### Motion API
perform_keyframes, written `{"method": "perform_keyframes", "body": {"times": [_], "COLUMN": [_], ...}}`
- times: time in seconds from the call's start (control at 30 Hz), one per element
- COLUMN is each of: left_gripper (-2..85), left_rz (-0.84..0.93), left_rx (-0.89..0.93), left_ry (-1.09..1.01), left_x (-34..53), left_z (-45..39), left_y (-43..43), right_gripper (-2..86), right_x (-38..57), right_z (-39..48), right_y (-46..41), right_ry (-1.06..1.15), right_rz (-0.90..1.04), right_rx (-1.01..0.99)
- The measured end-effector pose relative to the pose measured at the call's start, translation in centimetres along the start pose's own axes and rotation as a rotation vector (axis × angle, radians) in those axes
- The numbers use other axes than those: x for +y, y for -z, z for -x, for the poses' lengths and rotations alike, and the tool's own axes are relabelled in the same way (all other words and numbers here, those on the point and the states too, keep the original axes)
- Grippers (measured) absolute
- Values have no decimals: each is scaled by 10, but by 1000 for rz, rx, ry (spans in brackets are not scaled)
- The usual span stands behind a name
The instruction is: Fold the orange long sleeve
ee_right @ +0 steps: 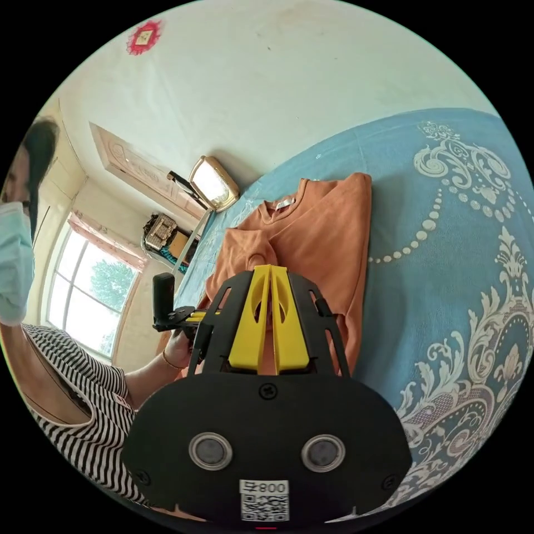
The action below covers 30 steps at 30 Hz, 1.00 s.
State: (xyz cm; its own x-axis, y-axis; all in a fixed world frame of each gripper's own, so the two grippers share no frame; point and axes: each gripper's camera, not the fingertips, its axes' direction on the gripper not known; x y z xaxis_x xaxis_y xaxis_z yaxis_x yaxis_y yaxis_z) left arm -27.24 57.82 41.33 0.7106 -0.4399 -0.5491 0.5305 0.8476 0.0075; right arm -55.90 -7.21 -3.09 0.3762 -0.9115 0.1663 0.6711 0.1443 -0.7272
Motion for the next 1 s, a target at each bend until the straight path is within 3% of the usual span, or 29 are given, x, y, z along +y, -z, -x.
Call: {"method": "perform_keyframes", "body": {"times": [0.13, 0.3, 0.5, 0.67, 0.83, 1.0], "left_gripper": [8, 6, 3, 3, 3, 4], "left_rz": [-29, -181, -23, -25, -48, -96], "left_rx": [-2, -71, -164, -146, -238, -99], "left_ry": [15, -67, 19, 32, -28, 5], "left_x": [7, 22, 31, 51, 74, 130], "left_z": [-11, -44, -35, -38, -70, -84], "left_y": [13, 58, 47, 68, 109, 171], "right_gripper": [1, 0, 0, 0, 1, 1], "right_x": [25, 51, 75, 89, 98, 126], "right_z": [37, 46, 42, 55, 62, 70], "right_y": [-17, -57, -54, -54, -35, 13], "right_ry": [113, 162, 140, 165, 104, 38], "right_rz": [59, 232, 210, 222, 228, 202], "right_rx": [25, 204, 155, 193, 167, 175]}}
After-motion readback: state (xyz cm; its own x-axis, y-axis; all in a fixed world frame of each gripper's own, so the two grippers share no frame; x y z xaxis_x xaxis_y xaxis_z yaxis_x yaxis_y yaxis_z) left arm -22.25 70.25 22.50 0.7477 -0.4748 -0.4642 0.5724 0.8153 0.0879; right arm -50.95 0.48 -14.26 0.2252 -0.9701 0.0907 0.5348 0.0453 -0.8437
